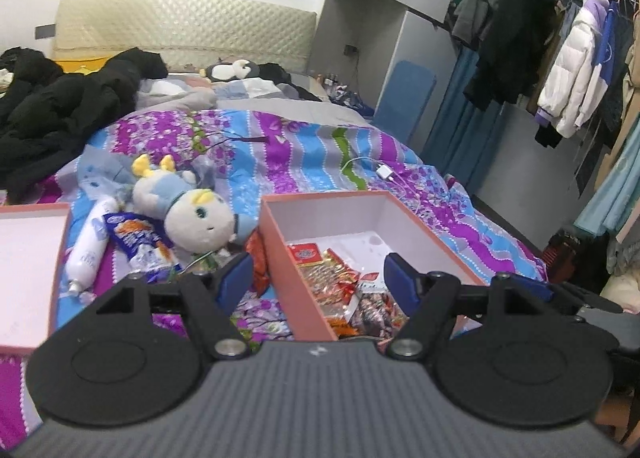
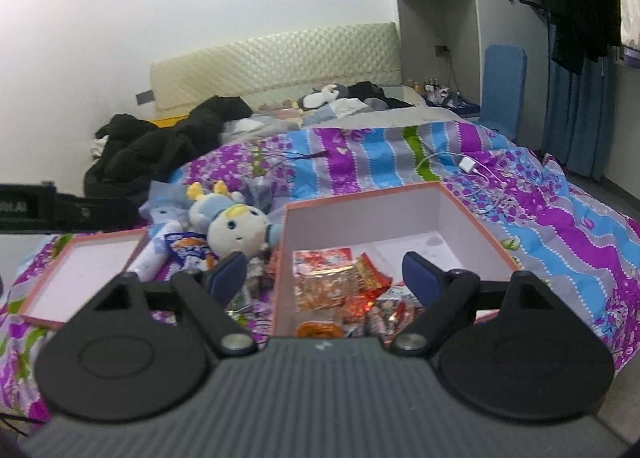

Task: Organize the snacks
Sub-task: 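Withdraw both open tools from the box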

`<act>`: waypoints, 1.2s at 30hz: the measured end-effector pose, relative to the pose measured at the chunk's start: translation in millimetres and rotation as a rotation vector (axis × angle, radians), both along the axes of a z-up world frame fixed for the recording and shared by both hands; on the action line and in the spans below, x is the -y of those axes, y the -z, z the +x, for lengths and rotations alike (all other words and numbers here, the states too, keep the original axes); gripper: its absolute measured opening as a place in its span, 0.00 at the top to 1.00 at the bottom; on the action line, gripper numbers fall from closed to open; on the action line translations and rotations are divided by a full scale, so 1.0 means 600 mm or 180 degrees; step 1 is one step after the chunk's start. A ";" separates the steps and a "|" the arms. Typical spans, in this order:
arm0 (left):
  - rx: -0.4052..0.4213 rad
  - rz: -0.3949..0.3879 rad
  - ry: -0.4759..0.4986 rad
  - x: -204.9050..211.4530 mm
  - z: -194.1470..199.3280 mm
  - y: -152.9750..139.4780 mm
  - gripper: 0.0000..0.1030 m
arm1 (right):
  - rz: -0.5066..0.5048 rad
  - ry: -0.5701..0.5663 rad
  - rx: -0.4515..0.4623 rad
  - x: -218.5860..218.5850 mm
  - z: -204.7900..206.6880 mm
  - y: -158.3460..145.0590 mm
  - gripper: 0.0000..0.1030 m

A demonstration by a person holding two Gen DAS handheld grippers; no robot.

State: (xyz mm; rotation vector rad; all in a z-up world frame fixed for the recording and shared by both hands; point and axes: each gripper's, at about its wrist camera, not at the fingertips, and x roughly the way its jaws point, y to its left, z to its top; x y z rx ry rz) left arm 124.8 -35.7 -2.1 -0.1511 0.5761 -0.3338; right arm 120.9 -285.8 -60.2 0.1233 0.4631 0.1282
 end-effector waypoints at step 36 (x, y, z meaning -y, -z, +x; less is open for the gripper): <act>-0.0287 0.0170 -0.0710 -0.140 -0.137 0.144 0.26 | -0.0058 -0.0657 -0.0147 -0.160 -0.086 0.104 0.16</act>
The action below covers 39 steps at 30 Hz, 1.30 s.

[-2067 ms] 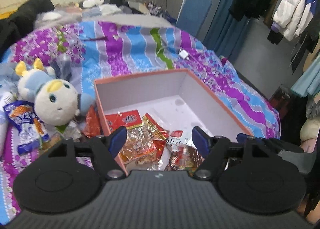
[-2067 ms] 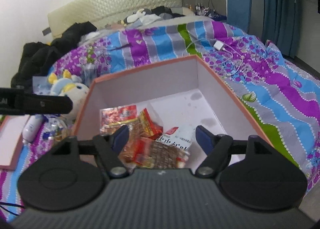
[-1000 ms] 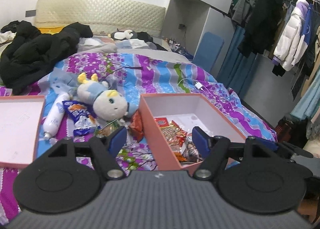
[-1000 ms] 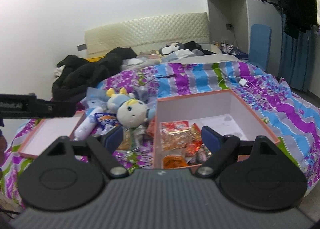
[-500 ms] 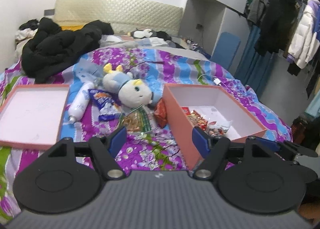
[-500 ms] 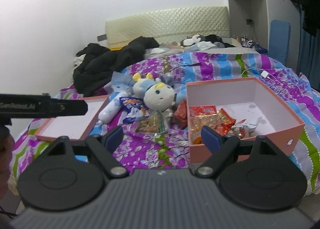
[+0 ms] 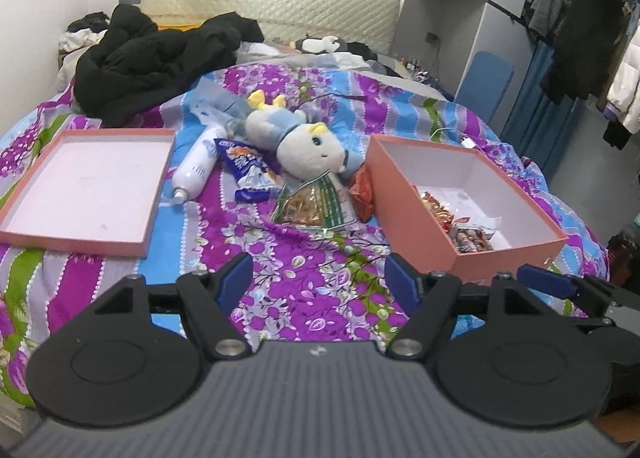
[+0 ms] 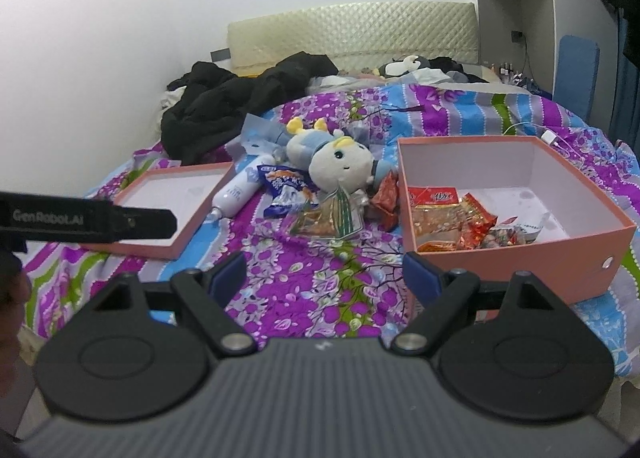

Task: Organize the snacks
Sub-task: 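Withdraw both open tools from the box, then reach the left tool to the blue snack bag while the right reaches the green-labelled bag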

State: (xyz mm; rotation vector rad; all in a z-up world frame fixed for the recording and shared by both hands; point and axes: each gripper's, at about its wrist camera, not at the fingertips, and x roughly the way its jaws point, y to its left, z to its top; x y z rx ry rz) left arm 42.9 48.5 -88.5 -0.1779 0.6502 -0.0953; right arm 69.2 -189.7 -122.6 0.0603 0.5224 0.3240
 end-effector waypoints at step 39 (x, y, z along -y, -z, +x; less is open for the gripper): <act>-0.0519 -0.0341 -0.0036 -0.169 0.481 0.241 0.26 | -0.0804 -0.0062 -0.0054 -0.192 0.358 0.168 0.18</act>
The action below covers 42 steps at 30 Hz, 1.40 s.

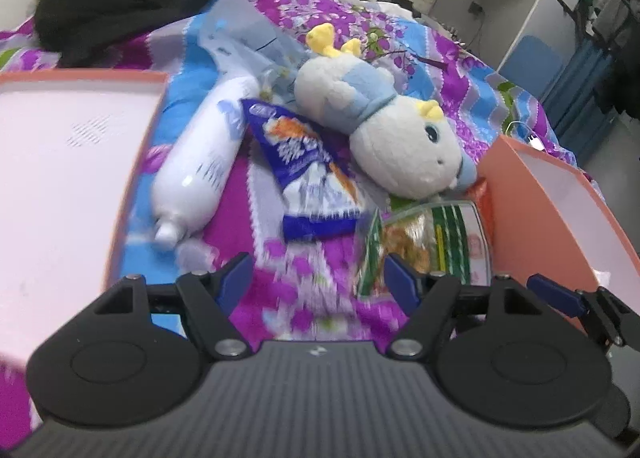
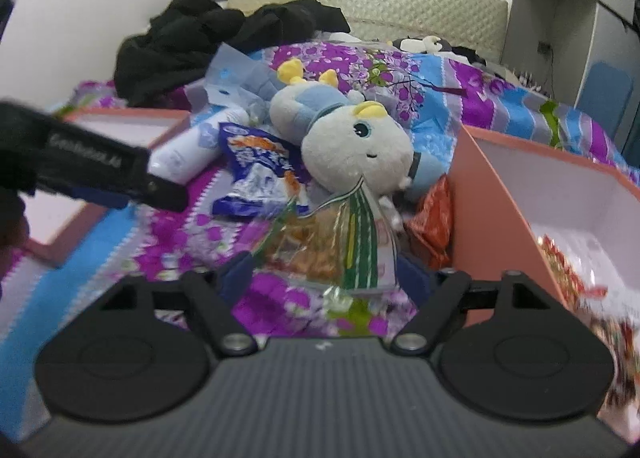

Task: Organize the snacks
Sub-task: 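Reach the left tool to the blue snack bag while the right reaches the green-labelled bag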

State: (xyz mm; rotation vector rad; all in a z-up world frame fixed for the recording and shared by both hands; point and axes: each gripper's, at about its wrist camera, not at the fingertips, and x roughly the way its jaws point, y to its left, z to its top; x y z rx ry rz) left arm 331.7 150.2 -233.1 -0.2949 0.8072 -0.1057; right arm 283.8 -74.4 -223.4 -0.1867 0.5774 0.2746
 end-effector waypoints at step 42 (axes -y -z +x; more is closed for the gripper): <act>-0.0040 0.0373 -0.0041 0.029 0.029 0.007 0.71 | 0.1018 0.0233 -0.0395 0.088 0.002 -0.053 0.98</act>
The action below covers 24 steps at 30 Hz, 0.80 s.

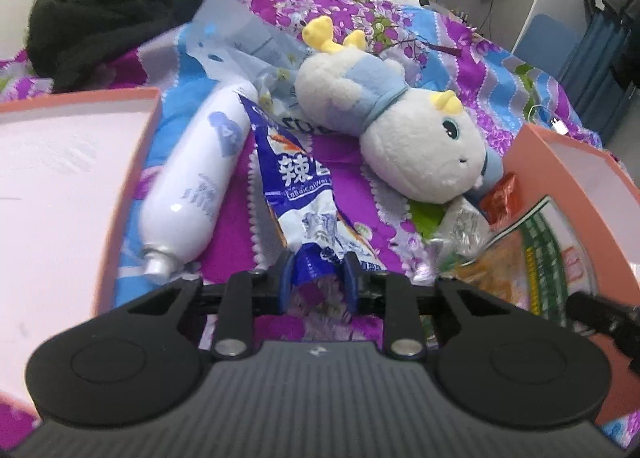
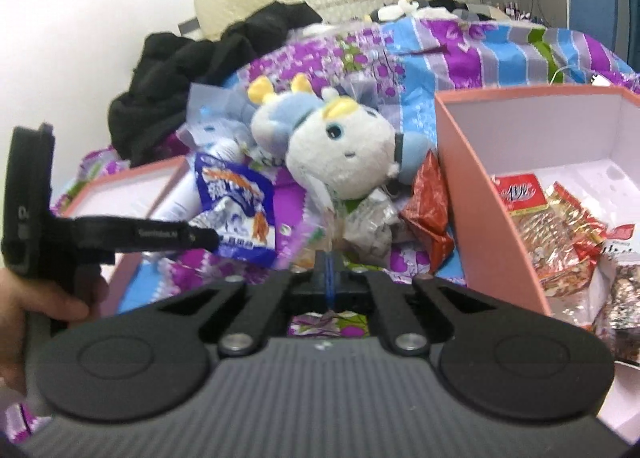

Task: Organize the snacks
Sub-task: 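Reach the left tool to the blue snack bag while the right reaches the green-labelled bag, then grasp the blue snack bag with the left tool while the right grasps the green-labelled bag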

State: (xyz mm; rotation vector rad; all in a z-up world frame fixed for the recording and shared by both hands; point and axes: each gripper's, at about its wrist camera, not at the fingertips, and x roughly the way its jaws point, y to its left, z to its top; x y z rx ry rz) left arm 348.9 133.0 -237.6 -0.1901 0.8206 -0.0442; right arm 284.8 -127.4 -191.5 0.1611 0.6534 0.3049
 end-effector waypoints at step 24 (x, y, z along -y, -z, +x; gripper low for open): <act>-0.0250 -0.0351 -0.0162 -0.021 -0.337 -0.015 0.84 | 0.0135 0.0100 -0.0273 0.058 -0.225 -0.009 0.98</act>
